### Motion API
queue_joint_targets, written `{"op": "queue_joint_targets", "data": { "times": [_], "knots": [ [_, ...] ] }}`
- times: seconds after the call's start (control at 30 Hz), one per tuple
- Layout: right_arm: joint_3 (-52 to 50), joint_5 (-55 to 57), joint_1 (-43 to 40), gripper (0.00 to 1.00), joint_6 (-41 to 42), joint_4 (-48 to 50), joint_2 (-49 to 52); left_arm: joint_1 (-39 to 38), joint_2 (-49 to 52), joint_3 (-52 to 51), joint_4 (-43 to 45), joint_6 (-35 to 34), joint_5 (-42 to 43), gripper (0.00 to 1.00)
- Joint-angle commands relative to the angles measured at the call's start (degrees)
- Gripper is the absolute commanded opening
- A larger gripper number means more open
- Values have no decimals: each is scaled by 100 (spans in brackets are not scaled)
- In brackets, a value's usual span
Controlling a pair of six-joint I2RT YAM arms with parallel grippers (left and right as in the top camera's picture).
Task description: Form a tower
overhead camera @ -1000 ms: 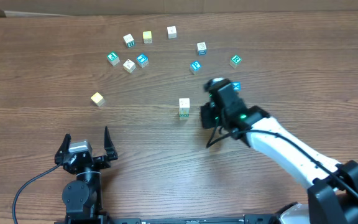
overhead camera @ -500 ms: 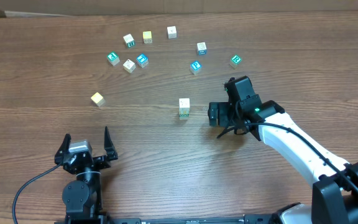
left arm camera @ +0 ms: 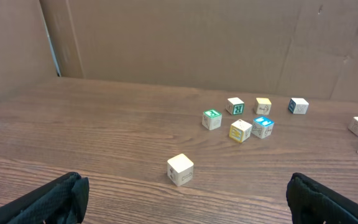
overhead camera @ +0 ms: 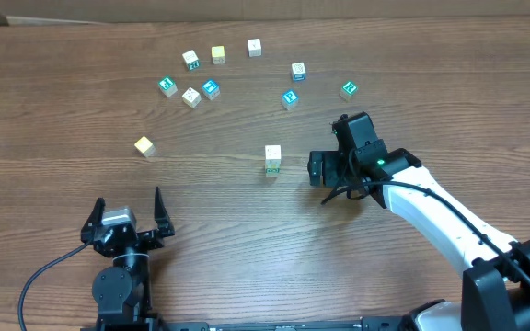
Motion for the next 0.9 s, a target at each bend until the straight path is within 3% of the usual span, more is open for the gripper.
{"op": "queue_joint_targets", "data": {
  "times": [0.0, 0.1, 0.23, 0.5, 0.7, 0.87],
  "knots": [
    [140, 55, -28, 100, 46, 13, -144, -37, -66, -20, 4, 107, 24, 99],
    [140, 164, -28, 100, 42, 11, -144, -37, -66, -20, 4, 109, 24, 100],
    [116, 1307, -28, 100, 42, 42, -107, -37, -66, -22, 2, 107, 24, 99],
    [-144, 1296, -83, 100, -179, -278, -557, -37, -66, -22, 2, 109, 24, 100],
    [-1486, 745, -586, 100, -280, 1152, -1484, -37, -66, -20, 2, 107, 24, 100],
    [-2514, 151, -940, 100, -997, 2282, -2197, -37, -66, -22, 4, 109, 24, 100]
  ]
}}
